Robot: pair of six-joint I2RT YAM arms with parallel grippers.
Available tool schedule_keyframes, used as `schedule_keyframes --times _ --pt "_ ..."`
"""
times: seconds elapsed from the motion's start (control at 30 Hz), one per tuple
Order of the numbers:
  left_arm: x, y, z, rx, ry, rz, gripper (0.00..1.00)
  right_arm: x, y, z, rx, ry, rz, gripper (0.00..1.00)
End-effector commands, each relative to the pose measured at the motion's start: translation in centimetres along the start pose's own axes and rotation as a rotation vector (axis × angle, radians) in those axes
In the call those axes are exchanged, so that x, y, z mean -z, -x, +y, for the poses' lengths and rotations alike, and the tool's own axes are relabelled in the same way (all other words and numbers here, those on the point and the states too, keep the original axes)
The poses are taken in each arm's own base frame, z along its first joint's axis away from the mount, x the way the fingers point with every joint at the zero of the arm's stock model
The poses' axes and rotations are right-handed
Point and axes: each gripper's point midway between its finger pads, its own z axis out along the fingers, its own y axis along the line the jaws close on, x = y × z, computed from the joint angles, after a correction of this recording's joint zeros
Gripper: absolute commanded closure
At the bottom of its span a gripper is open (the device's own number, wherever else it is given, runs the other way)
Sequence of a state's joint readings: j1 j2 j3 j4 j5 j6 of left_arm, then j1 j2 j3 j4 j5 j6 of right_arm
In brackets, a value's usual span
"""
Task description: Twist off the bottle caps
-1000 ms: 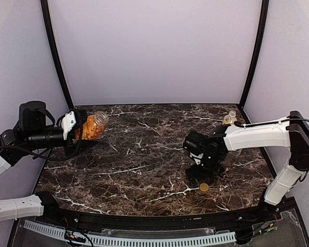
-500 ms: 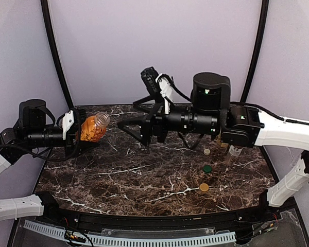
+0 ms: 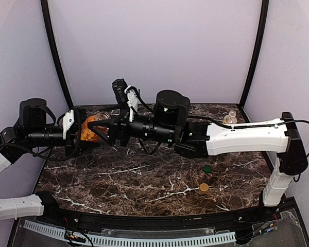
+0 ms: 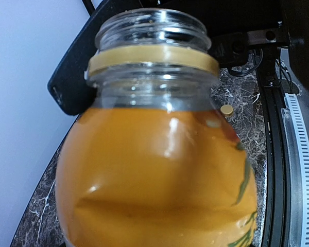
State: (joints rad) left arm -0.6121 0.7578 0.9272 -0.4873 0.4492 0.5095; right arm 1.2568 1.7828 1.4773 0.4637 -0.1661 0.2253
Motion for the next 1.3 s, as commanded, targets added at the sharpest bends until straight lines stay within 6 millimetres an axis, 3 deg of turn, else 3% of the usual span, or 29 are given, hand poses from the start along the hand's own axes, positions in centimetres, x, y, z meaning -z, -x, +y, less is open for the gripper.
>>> schedule_keyframes --times 0.0,0.17,0.5,0.67,0.77,1.0,1.07,1.13,1.17,1.2,1.23,1.27 --pt "0.5 0.7 0.1 0.000 0.001 -0.024 0.91 0.1 3.1 0.6 -0.030 0.017 -0.123 0.33" --pt "0.4 0.7 0.1 -0.003 0.005 -0.022 0.91 -0.3 1.6 0.5 -0.063 0.024 -0.095 0.53" --pt "0.5 0.9 0.2 -0.010 0.011 -0.029 0.91 -0.6 -0.1 -0.5 -0.072 -0.025 -0.028 0.56" --pt "0.5 1.0 0.3 -0.010 0.013 -0.031 0.91 -0.9 -1.3 -1.3 -0.074 -0.061 0.020 0.43" --pt "0.5 1.0 0.3 -0.012 0.014 -0.031 0.91 -0.7 -1.1 -1.5 -0.082 -0.059 0.011 0.45" --pt "0.5 1.0 0.3 -0.011 0.013 -0.031 0.91 0.2 0.2 -1.5 -0.062 -0.071 -0.022 0.86" --pt "0.5 0.9 0.2 -0.011 0.013 -0.030 0.89 0.6 0.3 -1.5 -0.059 -0.071 -0.023 0.91" --pt "0.5 0.6 0.1 -0.008 0.012 -0.025 0.69 1.2 0.6 -1.6 -0.053 -0.080 -0.024 0.91" --pt "0.5 0.5 0.1 -0.006 0.013 -0.024 0.48 1.6 0.8 -1.8 -0.048 -0.091 -0.023 0.91" --pt "0.4 0.3 0.3 -0.005 0.024 -0.019 0.36 2.1 0.9 -2.1 -0.042 -0.103 -0.020 0.92" --pt "0.4 0.2 0.4 0.001 0.032 -0.017 0.12 2.7 1.1 -2.5 -0.034 -0.124 -0.015 0.92" --pt "0.5 0.0 0.7 0.001 0.058 -0.014 0.07 3.4 0.9 -3.2 -0.024 -0.155 -0.002 0.93"
